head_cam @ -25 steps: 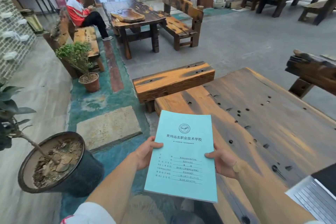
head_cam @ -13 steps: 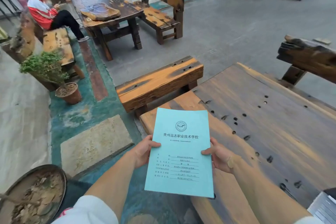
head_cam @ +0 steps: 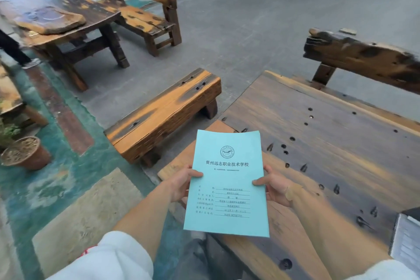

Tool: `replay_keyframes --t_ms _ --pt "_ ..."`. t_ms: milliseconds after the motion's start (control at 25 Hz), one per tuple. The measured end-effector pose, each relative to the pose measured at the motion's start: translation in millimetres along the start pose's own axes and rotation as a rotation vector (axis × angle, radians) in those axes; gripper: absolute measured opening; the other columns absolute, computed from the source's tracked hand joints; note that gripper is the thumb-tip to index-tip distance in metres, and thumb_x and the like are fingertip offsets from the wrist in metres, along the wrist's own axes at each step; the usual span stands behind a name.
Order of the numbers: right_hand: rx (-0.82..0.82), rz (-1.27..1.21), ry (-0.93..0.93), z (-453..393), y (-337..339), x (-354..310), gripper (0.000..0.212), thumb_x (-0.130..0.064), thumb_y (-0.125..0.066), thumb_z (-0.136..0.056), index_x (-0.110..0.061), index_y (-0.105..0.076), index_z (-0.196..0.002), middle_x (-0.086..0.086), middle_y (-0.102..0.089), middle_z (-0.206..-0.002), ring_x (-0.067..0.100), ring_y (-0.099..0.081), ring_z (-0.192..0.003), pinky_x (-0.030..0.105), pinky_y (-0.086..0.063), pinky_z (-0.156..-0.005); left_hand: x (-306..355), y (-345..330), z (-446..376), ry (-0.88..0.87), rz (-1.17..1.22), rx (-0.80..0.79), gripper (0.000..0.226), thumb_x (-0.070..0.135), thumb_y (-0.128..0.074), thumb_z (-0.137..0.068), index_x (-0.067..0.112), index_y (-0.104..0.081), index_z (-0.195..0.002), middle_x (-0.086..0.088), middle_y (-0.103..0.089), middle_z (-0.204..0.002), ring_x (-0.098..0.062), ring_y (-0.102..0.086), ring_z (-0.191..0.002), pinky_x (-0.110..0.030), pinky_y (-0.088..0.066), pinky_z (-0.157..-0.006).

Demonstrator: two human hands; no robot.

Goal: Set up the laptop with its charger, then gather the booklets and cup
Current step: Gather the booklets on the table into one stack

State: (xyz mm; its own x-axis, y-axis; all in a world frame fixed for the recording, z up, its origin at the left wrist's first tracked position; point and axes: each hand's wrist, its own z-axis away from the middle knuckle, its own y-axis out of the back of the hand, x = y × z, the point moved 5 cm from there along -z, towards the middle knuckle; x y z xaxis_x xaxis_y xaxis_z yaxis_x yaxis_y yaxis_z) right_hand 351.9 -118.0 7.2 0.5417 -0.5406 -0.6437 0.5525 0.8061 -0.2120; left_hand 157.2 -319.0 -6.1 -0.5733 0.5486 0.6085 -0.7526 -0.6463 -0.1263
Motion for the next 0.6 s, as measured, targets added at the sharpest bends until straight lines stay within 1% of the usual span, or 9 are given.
replay_keyframes --t_ms 80,200,360,440,560,600 --pt "0.085 -0.055 -0.002 -11.9 -7.1 -5.0 0.065 0.011 -0.056 -0.083 -0.027 -0.042 -0.133 0.014 -0.067 -0.121 0.039 -0.064 -0.111 0.059 -0.047 -0.096 25.2 11.1 -20.4 0.012 -0.069 -0.039 0.045 0.013 -0.060 -0.089 0.021 -0.045 -0.130 -0.010 -0.072 -0.116 -0.035 -0.064 -0.114 -0.051 -0.049 -0.099" --pt "0.185 -0.111 0.004 -24.5 -18.0 -10.0 0.068 0.012 -0.056 -0.081 -0.027 -0.041 -0.135 0.013 -0.068 -0.119 0.038 -0.065 -0.109 0.056 -0.050 -0.095 58.5 21.1 -43.3 0.065 -0.163 -0.099 0.044 0.014 -0.060 -0.090 0.027 -0.047 -0.129 -0.008 -0.072 -0.117 -0.030 -0.066 -0.111 -0.045 -0.053 -0.087" --pt "0.322 -0.187 -0.005 -33.8 -32.9 -10.3 0.066 0.013 -0.056 -0.081 -0.026 -0.043 -0.132 0.012 -0.070 -0.114 0.037 -0.067 -0.104 0.057 -0.051 -0.092 88.6 31.7 -68.9 0.111 -0.337 -0.133 0.040 0.013 -0.058 -0.092 0.028 -0.048 -0.127 -0.009 -0.068 -0.119 -0.030 -0.065 -0.109 -0.045 -0.054 -0.082" --pt "0.397 -0.176 -0.017 -35.6 -39.5 -9.8 0.063 0.011 -0.058 -0.080 -0.024 -0.044 -0.131 0.010 -0.069 -0.115 0.034 -0.068 -0.102 0.056 -0.053 -0.089 99.2 32.3 -82.2 0.124 -0.414 -0.151 0.039 0.011 -0.057 -0.093 0.027 -0.048 -0.127 -0.009 -0.068 -0.118 -0.030 -0.064 -0.108 -0.044 -0.054 -0.079" --pt "0.504 -0.122 -0.038 -37.9 -50.7 -10.3 0.052 0.011 -0.059 -0.082 -0.019 -0.046 -0.123 0.005 -0.064 -0.120 0.028 -0.066 -0.099 0.050 -0.056 -0.084 109.2 33.3 -102.2 0.114 -0.527 -0.140 0.035 0.009 -0.057 -0.093 0.024 -0.050 -0.124 -0.008 -0.069 -0.111 -0.029 -0.066 -0.101 -0.044 -0.056 -0.078" --pt "0.539 -0.131 -0.048 -39.7 -53.8 -10.1 0.052 0.011 -0.058 -0.083 -0.017 -0.046 -0.124 0.006 -0.062 -0.121 0.027 -0.065 -0.097 0.046 -0.058 -0.077 111.1 32.9 -108.7 0.109 -0.560 -0.134 0.034 0.009 -0.058 -0.093 0.023 -0.050 -0.123 -0.007 -0.070 -0.109 -0.028 -0.067 -0.099 -0.045 -0.056 -0.079"
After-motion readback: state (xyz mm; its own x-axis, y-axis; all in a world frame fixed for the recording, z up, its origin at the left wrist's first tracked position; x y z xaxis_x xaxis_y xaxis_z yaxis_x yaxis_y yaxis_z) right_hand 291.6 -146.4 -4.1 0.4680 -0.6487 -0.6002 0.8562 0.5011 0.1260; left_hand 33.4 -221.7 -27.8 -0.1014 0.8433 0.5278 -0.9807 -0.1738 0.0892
